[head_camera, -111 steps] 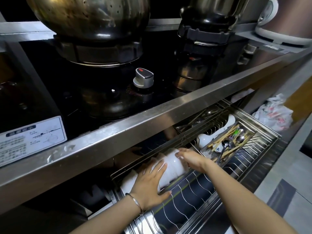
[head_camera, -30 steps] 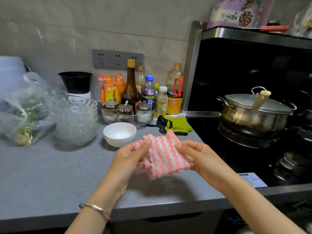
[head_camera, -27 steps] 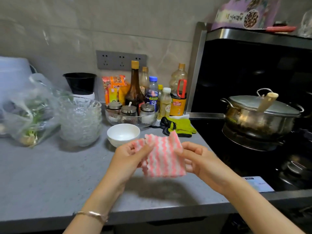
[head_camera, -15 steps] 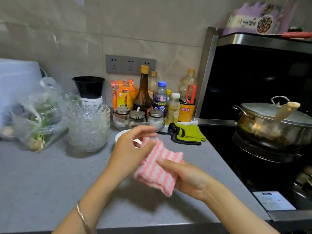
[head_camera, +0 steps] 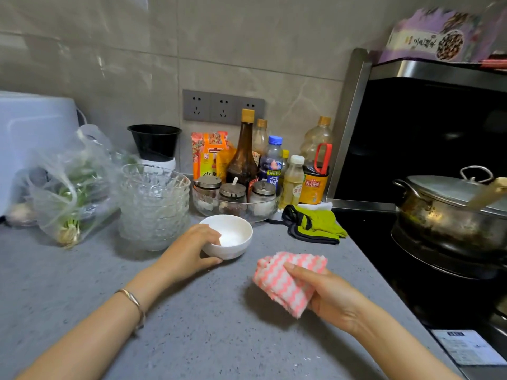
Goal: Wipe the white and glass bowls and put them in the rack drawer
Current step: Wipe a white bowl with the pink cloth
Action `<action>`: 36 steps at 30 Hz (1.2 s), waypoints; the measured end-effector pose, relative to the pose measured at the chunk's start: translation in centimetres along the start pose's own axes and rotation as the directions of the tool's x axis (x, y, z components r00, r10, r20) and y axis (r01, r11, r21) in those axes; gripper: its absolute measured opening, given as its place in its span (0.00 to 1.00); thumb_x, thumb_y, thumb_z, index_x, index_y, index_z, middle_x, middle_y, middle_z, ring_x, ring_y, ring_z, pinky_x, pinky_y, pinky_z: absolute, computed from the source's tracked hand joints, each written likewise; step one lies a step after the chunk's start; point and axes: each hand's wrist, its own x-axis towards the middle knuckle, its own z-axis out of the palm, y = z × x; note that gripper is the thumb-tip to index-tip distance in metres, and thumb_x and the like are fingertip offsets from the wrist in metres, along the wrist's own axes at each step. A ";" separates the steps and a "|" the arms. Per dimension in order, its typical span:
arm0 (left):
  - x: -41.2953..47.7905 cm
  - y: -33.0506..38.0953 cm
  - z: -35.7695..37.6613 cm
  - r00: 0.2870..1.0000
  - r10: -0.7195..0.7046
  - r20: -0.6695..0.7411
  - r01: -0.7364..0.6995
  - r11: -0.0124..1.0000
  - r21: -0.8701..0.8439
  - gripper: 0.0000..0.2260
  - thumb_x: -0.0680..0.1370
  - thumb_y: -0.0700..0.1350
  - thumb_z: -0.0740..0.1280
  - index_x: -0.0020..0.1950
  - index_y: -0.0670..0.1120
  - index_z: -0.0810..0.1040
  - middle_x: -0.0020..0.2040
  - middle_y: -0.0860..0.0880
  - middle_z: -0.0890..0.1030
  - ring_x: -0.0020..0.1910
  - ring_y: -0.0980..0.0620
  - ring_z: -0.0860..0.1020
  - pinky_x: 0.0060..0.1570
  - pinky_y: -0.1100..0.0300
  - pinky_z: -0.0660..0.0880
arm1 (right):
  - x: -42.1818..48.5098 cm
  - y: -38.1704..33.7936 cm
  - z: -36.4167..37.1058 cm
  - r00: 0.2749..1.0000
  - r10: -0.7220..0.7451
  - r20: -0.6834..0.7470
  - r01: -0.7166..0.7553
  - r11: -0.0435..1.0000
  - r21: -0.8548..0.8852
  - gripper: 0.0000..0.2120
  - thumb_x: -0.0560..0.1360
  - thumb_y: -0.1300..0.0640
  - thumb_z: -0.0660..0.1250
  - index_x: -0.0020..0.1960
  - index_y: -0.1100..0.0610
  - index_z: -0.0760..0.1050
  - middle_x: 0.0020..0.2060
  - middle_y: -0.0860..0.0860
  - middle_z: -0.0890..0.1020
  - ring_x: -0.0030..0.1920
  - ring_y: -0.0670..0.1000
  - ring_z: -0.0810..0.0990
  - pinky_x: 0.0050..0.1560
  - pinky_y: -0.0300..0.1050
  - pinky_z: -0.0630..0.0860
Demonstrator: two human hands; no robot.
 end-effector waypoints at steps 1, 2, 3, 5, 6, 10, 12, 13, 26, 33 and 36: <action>0.0 -0.2 0.0 1.000 0.003 -0.008 -0.003 1.000 -0.001 0.17 0.69 0.48 0.77 0.55 0.46 0.80 0.60 0.52 0.79 0.66 0.50 0.71 0.68 0.60 0.64 | 0.0 0.0 0.0 1.000 -0.003 0.007 0.003 1.000 -0.004 0.16 0.70 0.59 0.69 0.57 0.62 0.76 0.50 0.58 0.85 0.45 0.52 0.85 0.43 0.43 0.82; 0.1 -0.3 0.0 1.000 0.006 -0.004 -0.006 1.000 -0.001 0.17 0.69 0.48 0.77 0.55 0.46 0.80 0.58 0.51 0.79 0.63 0.51 0.73 0.66 0.58 0.67 | -0.1 -0.1 0.1 1.000 -0.002 0.009 0.002 1.000 -0.006 0.18 0.69 0.59 0.69 0.57 0.62 0.76 0.50 0.58 0.84 0.46 0.52 0.85 0.43 0.44 0.82; 0.2 -0.4 -0.1 1.000 0.015 0.005 -0.015 1.000 -0.001 0.17 0.69 0.48 0.77 0.55 0.45 0.80 0.57 0.52 0.80 0.60 0.52 0.74 0.65 0.56 0.69 | 0.0 -0.1 0.0 1.000 -0.003 0.012 0.003 1.000 -0.007 0.20 0.67 0.58 0.70 0.57 0.62 0.76 0.50 0.58 0.85 0.45 0.52 0.85 0.43 0.44 0.82; 0.3 -0.1 -0.3 0.999 0.019 0.029 -0.019 1.000 -0.006 0.17 0.71 0.48 0.75 0.57 0.46 0.79 0.58 0.52 0.78 0.60 0.54 0.73 0.64 0.59 0.68 | 0.0 -0.2 -0.2 1.000 -0.010 0.010 0.010 1.000 0.010 0.21 0.65 0.59 0.70 0.58 0.63 0.76 0.50 0.58 0.84 0.44 0.52 0.85 0.43 0.44 0.82; 0.4 0.3 -0.6 1.000 0.006 0.030 -0.005 1.000 -0.025 0.16 0.72 0.48 0.74 0.58 0.46 0.79 0.58 0.53 0.77 0.60 0.55 0.72 0.63 0.63 0.66 | -0.2 -0.4 -0.2 1.000 -0.017 0.015 0.017 1.000 0.023 0.22 0.65 0.59 0.70 0.58 0.63 0.76 0.50 0.59 0.84 0.45 0.53 0.85 0.43 0.44 0.82; 0.4 4.5 -2.7 1.000 -0.019 -0.014 0.014 0.954 -0.299 0.07 0.76 0.45 0.70 0.53 0.50 0.77 0.49 0.59 0.76 0.48 0.60 0.73 0.45 0.72 0.67 | -0.9 -1.1 -0.6 0.991 -0.132 0.020 0.130 0.989 0.069 0.19 0.70 0.58 0.66 0.60 0.63 0.76 0.51 0.58 0.84 0.46 0.52 0.85 0.40 0.43 0.82; 0.3 7.2 -3.6 1.000 0.014 0.001 -0.012 0.883 -0.469 0.04 0.77 0.45 0.69 0.49 0.52 0.76 0.41 0.61 0.77 0.40 0.63 0.74 0.40 0.71 0.68 | -1.6 -1.7 -1.1 0.972 -0.235 0.013 0.234 0.971 0.051 0.19 0.72 0.54 0.63 0.60 0.61 0.76 0.52 0.57 0.84 0.46 0.51 0.85 0.39 0.42 0.81; 0.2 8.5 -4.0 0.999 0.038 0.016 -0.023 0.839 -0.543 0.03 0.77 0.46 0.69 0.48 0.50 0.76 0.39 0.60 0.76 0.37 0.63 0.73 0.38 0.70 0.69 | -1.6 -2.1 -1.5 0.958 -0.287 0.011 0.286 0.958 0.026 0.20 0.73 0.52 0.62 0.61 0.59 0.76 0.53 0.56 0.84 0.48 0.50 0.84 0.41 0.41 0.81; 1.1 22.2 -1.6 0.969 -0.216 -0.124 -0.028 0.398 -0.917 0.14 0.80 0.51 0.60 0.41 0.46 0.81 0.32 0.55 0.83 0.31 0.64 0.79 0.31 0.73 0.70 | -5.4 -3.6 -2.7 0.731 -0.675 -0.102 0.604 0.709 -0.363 0.27 0.71 0.30 0.61 0.54 0.51 0.78 0.47 0.44 0.83 0.51 0.45 0.80 0.56 0.34 0.71; 0.3 25.8 1.0 0.882 -0.453 -0.129 0.085 0.422 -0.903 0.29 0.76 0.61 0.53 0.36 0.39 0.80 0.30 0.45 0.82 0.30 0.52 0.80 0.27 0.65 0.71 | -7.2 -3.2 -5.4 0.391 -0.917 -0.078 0.574 0.309 -0.758 0.18 0.77 0.37 0.54 0.62 0.41 0.73 0.55 0.40 0.77 0.56 0.48 0.76 0.57 0.53 0.74; 0.3 26.6 1.5 0.840 -0.520 -0.154 0.093 0.419 -0.903 0.29 0.72 0.64 0.52 0.35 0.42 0.80 0.31 0.46 0.83 0.32 0.50 0.81 0.33 0.59 0.75 | -7.6 -3.1 -4.5 0.386 -0.922 0.039 0.665 0.249 -0.704 0.18 0.79 0.42 0.51 0.63 0.42 0.73 0.62 0.35 0.74 0.67 0.45 0.71 0.67 0.48 0.68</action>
